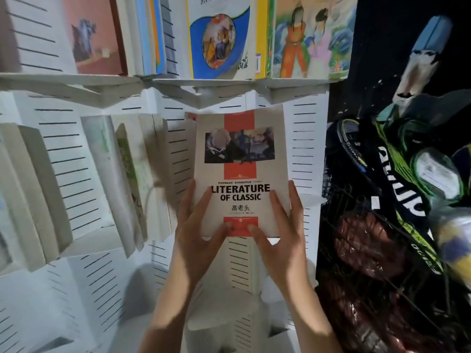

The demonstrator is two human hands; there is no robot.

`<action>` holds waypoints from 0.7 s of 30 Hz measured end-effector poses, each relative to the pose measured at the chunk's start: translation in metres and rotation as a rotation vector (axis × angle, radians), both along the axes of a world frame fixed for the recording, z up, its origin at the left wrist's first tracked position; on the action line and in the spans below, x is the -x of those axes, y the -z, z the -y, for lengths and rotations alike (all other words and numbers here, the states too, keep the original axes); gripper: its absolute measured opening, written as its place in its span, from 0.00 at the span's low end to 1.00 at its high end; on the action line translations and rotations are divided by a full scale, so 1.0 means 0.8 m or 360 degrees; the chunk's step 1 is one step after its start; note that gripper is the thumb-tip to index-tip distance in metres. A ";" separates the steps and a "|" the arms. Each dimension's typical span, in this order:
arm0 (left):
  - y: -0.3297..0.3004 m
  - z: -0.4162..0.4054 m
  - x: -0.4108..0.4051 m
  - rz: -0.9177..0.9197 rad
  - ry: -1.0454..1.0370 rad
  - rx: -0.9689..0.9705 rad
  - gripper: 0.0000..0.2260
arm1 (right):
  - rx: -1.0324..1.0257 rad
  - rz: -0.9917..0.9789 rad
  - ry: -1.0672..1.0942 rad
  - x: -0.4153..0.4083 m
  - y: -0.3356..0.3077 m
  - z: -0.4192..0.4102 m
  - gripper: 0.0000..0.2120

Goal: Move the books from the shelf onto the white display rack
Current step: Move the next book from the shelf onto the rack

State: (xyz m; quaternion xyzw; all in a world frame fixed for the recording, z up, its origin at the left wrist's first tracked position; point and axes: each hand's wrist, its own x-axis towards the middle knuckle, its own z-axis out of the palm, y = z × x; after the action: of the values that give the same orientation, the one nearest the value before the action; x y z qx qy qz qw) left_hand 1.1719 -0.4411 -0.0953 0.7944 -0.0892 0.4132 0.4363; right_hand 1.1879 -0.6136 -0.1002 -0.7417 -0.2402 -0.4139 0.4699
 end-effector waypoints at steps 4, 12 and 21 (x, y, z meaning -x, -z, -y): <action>-0.004 -0.005 -0.016 -0.0264 -0.0016 -0.0062 0.35 | 0.0027 -0.0008 0.0048 -0.021 0.008 -0.005 0.31; -0.018 -0.012 -0.033 -0.0475 0.0091 -0.0048 0.36 | 0.0051 0.0075 0.0148 -0.044 0.004 -0.023 0.31; -0.020 0.004 -0.014 -0.0194 -0.0356 -0.0188 0.23 | 0.0118 0.0054 0.0363 -0.049 0.010 -0.038 0.34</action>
State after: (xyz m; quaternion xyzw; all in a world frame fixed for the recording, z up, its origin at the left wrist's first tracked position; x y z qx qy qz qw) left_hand 1.1828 -0.4444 -0.0793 0.8473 0.0026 0.4042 0.3444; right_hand 1.2272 -0.5831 -0.1078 -0.7741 -0.1773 -0.4680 0.3878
